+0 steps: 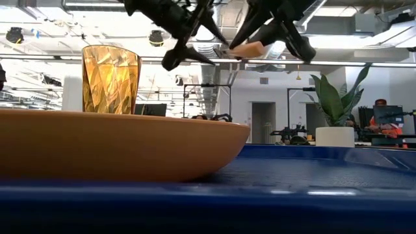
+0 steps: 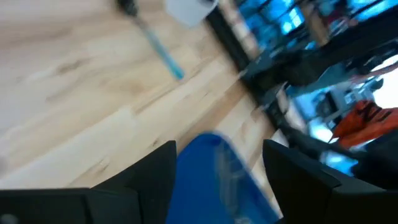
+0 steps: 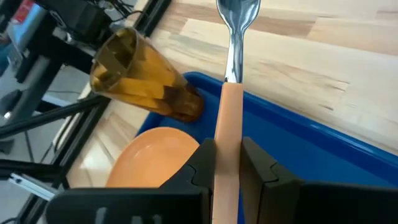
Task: Pick and place plate/cup/fork/spoon on tray
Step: Put the brown fork on the blue serving tray to the right of the orange plate
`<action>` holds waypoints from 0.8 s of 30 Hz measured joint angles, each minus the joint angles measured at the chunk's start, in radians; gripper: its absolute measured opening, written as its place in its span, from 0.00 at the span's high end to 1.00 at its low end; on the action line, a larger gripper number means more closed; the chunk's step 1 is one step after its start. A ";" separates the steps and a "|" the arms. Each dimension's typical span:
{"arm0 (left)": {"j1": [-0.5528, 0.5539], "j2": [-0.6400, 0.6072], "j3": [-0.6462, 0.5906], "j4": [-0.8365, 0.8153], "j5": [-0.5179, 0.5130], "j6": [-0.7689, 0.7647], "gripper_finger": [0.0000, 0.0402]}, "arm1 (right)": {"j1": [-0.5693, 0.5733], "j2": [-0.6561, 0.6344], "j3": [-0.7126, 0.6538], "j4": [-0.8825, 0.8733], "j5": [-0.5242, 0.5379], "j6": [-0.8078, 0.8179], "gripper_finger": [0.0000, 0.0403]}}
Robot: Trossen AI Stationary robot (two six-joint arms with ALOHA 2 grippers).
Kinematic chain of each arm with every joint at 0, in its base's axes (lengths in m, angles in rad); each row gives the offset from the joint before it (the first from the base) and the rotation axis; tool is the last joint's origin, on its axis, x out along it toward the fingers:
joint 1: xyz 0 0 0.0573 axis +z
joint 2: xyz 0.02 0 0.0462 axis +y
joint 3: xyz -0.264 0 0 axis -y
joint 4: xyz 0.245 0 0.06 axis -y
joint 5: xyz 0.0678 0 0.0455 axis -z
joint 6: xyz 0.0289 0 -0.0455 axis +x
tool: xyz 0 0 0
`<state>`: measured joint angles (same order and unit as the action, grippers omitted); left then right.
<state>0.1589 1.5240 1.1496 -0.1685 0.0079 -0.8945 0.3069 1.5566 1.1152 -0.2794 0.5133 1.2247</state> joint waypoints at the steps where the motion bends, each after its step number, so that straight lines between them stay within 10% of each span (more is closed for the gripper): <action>1: 0.000 0.007 -0.001 -0.002 0.009 0.000 0.46 | 0.000 0.000 0.000 0.005 0.000 0.000 0.88; 24: 0.005 0.005 0.000 0.003 -0.004 0.039 0.76 | -0.023 0.000 0.000 -0.030 0.008 0.001 0.88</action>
<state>0.1638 1.5295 1.1496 -0.1650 0.0036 -0.8558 0.2837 1.5570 1.1152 -0.3098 0.5217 1.2257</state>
